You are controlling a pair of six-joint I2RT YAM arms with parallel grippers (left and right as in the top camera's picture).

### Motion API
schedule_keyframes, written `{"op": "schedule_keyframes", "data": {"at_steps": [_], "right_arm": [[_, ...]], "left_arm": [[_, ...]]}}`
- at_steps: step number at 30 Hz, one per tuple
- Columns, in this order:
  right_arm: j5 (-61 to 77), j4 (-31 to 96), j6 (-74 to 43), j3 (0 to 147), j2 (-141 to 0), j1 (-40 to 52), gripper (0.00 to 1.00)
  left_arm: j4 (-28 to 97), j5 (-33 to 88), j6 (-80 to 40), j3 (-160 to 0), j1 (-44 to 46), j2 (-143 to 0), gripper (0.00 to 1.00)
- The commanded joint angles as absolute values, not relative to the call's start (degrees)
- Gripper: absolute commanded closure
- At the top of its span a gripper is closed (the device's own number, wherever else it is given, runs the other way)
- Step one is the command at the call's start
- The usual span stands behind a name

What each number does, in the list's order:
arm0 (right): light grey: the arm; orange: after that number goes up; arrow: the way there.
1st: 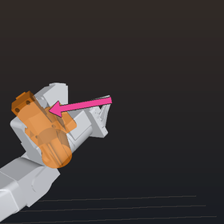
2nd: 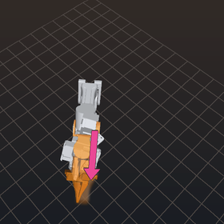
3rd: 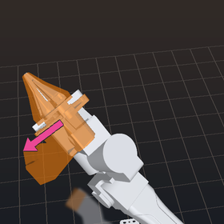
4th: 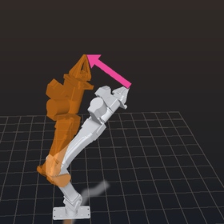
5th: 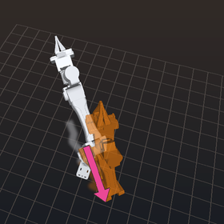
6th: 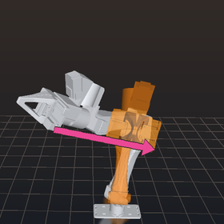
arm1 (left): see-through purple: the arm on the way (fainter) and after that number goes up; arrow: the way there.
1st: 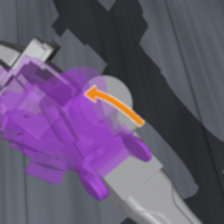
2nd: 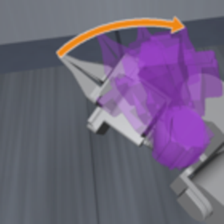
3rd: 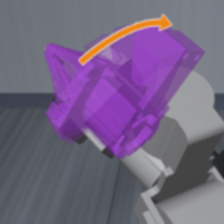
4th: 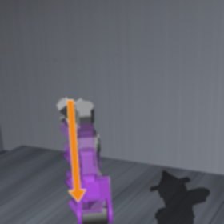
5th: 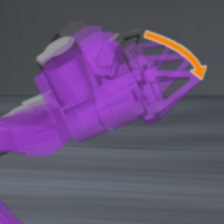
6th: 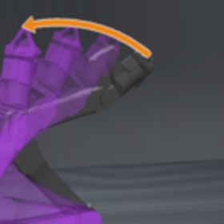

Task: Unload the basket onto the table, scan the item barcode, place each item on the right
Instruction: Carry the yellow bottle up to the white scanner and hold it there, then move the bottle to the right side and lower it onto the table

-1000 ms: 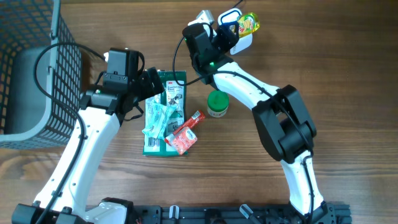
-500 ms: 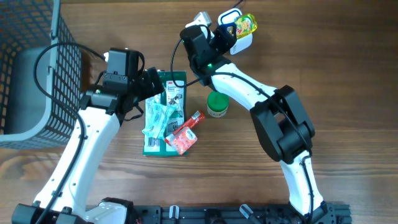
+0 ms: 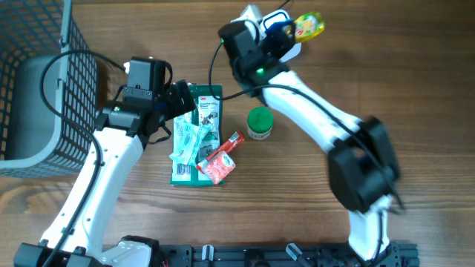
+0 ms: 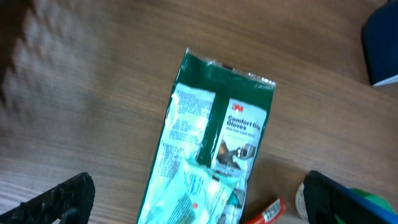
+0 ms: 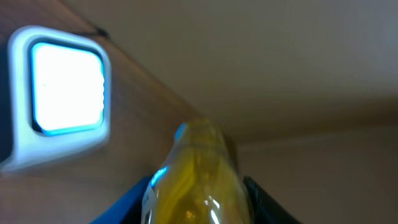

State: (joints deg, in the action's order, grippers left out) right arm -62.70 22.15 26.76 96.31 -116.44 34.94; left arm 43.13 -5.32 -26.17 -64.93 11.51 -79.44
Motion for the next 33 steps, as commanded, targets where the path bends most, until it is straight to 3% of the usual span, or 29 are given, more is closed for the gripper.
{"op": "schedule_keyframes", "data": {"at_steps": [1, 5, 11, 23, 33], "right_arm": [[-54.83, 35.79, 6.39, 97.06, -103.88, 34.74, 0.96], [-34.65, 57.43, -11.77, 97.06, -96.14, 30.17, 0.96], [-20.56, 72.25, -16.71, 94.3, -96.12, 19.73, 0.95], [-18.92, 57.01, -16.45, 74.5, -96.16, 8.78, 0.92], [-1.08, 50.72, -8.95, 72.73, -96.16, -0.6, 0.94]], "left_arm": [[42.96, -5.89, -25.71, -64.95, 11.22, -79.33, 0.0], [42.96, -5.89, -25.69, -64.95, 11.22, -79.33, 0.0], [42.96, -5.87, -25.71, -64.95, 11.22, -79.33, 0.0], [42.96, -5.89, -25.71, -64.95, 11.22, -79.33, 0.0], [42.96, -5.89, -25.71, -64.95, 11.22, -79.33, 0.0]]}}
